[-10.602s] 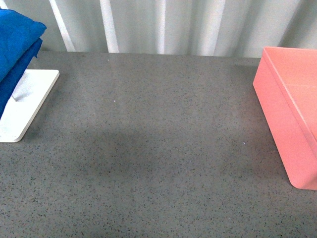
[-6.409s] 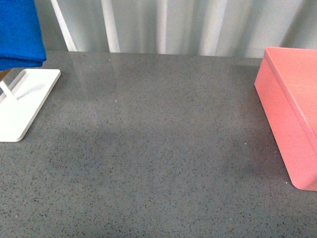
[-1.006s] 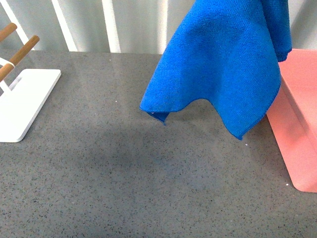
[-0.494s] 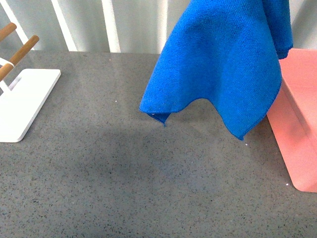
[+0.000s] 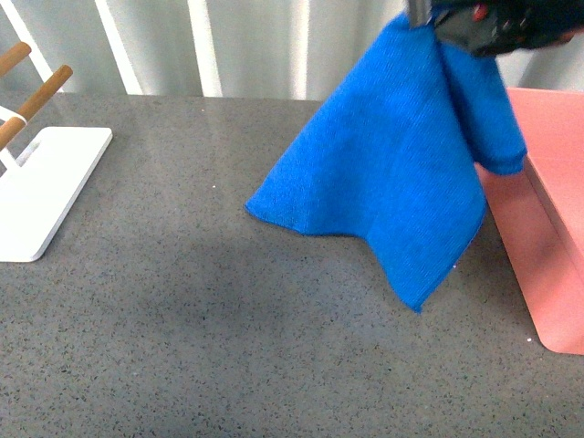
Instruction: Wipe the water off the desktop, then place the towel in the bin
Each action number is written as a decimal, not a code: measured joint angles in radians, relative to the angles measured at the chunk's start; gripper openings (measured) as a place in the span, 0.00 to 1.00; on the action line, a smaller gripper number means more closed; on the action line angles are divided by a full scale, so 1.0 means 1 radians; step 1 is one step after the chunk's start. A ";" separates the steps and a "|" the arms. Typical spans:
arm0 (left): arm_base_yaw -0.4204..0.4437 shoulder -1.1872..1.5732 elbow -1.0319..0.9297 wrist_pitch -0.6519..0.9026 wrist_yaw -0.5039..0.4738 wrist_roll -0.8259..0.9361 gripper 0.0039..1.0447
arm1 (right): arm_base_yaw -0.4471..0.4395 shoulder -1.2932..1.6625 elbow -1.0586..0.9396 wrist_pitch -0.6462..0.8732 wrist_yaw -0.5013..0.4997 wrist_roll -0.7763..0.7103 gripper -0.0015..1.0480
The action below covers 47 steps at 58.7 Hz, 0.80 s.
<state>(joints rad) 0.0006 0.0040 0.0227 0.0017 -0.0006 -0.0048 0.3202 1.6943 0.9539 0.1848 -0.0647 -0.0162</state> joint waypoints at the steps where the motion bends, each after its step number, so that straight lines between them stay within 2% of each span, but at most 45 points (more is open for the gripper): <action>1: 0.000 0.000 0.000 0.000 0.000 0.000 0.33 | 0.004 0.008 0.003 -0.011 0.006 0.009 0.03; 6: 0.000 0.000 0.000 0.000 0.000 0.000 0.46 | 0.035 0.071 0.021 -0.072 0.035 0.064 0.03; 15: 0.000 0.000 0.000 0.000 0.000 0.000 0.82 | 0.097 0.216 0.029 -0.087 0.045 0.228 0.03; 19: 0.000 0.000 0.000 0.000 0.000 0.000 0.95 | 0.116 0.265 0.024 -0.062 0.033 0.288 0.03; 31: 0.000 0.000 0.000 0.000 0.000 0.000 0.94 | 0.125 0.351 -0.028 0.021 0.012 0.340 0.03; 47: 0.000 0.000 0.000 0.000 0.000 0.001 0.94 | 0.050 0.422 -0.030 0.071 0.047 0.328 0.03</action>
<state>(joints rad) 0.0006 0.0040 0.0227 0.0013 -0.0006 -0.0040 0.3698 2.1162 0.9241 0.2554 -0.0174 0.3115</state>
